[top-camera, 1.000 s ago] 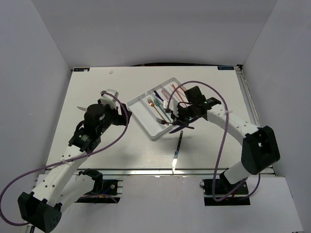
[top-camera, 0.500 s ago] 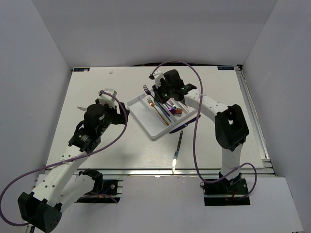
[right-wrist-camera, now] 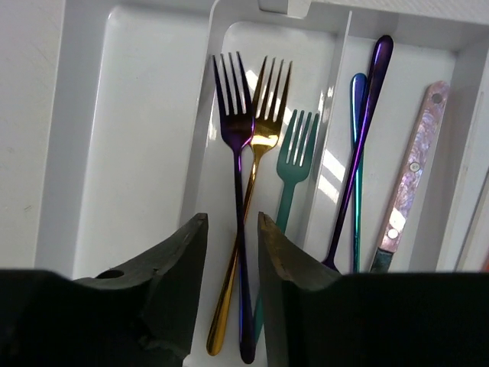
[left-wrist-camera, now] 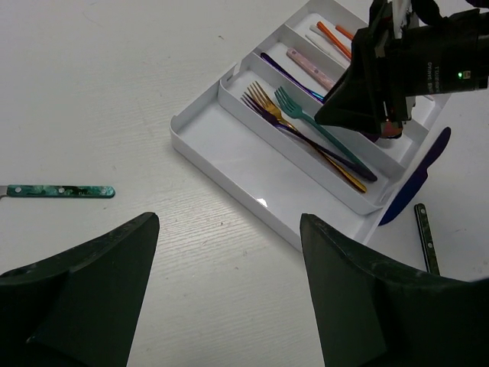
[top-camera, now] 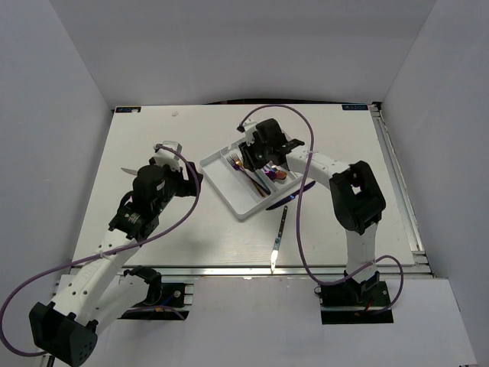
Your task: Sort the eating utensils into containers
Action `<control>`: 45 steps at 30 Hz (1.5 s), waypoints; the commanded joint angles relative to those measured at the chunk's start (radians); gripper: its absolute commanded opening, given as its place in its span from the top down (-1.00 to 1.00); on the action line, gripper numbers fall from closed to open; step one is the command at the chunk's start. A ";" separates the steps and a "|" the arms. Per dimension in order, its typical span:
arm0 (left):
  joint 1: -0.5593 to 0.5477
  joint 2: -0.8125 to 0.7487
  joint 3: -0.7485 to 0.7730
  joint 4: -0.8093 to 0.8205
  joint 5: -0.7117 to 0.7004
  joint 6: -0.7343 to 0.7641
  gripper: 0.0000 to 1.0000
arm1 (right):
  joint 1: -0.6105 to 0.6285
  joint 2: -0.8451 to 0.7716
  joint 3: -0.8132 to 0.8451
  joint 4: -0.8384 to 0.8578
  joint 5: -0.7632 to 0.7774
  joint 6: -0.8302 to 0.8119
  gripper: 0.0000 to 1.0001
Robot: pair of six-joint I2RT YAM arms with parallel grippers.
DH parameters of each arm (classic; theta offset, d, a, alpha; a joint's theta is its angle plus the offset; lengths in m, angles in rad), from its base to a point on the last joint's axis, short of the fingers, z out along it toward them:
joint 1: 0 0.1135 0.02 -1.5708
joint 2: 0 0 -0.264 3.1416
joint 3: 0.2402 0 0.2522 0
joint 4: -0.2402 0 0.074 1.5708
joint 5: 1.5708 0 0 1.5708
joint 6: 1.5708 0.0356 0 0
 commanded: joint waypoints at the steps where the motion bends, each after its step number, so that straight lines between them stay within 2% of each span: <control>1: 0.022 0.000 -0.011 0.024 -0.007 -0.035 -0.71 | 0.004 -0.075 -0.022 0.048 -0.005 -0.013 0.16; 3: 0.041 0.015 -0.011 0.026 0.008 -0.053 -0.71 | 0.004 -0.116 -0.043 0.048 -0.014 -0.024 0.04; 7: 0.079 0.058 -0.006 0.029 0.083 -0.108 -0.69 | 0.005 -0.230 -0.104 0.037 -0.026 -0.091 -0.01; 9: 0.117 0.093 -0.005 0.036 0.146 -0.139 -0.66 | 0.002 -0.320 -0.127 0.000 -0.126 -0.222 -0.11; 10: 0.136 0.107 -0.005 0.040 0.169 -0.151 -0.65 | 0.002 -0.355 -0.143 -0.024 -0.187 -0.277 -0.18; 11: 0.153 0.125 -0.005 0.049 0.217 -0.189 -0.65 | -0.001 -0.433 -0.182 -0.067 -0.304 -0.324 -0.34; 12: 0.200 0.168 -0.002 0.052 0.246 -0.205 -0.65 | -0.002 -0.470 -0.209 -0.080 -0.356 -0.391 -0.45; 14: 0.257 0.225 0.006 0.058 0.303 -0.287 -0.63 | -0.002 -0.582 -0.302 -0.077 -0.417 -0.401 -0.68; 16: 0.343 0.333 0.035 0.038 0.329 -0.381 -0.61 | -0.004 -0.636 -0.351 -0.071 -0.445 -0.424 -0.79; 20: 0.412 0.550 0.155 -0.115 0.242 -0.555 -0.61 | -0.011 -0.724 -0.454 -0.069 -0.454 -0.452 -0.79; 21: 0.417 0.594 0.222 -0.150 0.164 -0.634 -0.61 | -0.013 -0.733 -0.466 -0.057 -0.457 -0.452 -0.79; 24: 0.420 0.765 0.334 -0.287 0.040 -0.711 -0.62 | -0.019 -0.752 -0.465 -0.061 -0.471 -0.447 -0.79; 26: 0.420 0.860 0.432 -0.350 0.009 -0.742 -0.63 | -0.019 -0.764 -0.470 -0.058 -0.483 -0.440 -0.79; 33: 0.423 1.013 0.589 -0.418 -0.105 -0.785 -0.61 | -0.019 -0.776 -0.485 -0.051 -0.494 -0.435 -0.79; 34: 0.456 1.030 0.606 -0.436 -0.117 -0.785 -0.60 | -0.019 -0.776 -0.486 -0.051 -0.494 -0.437 -0.79; 45: 0.527 1.199 0.768 -0.533 -0.133 -0.753 -0.41 | -0.019 -0.779 -0.496 -0.038 -0.476 -0.437 -0.79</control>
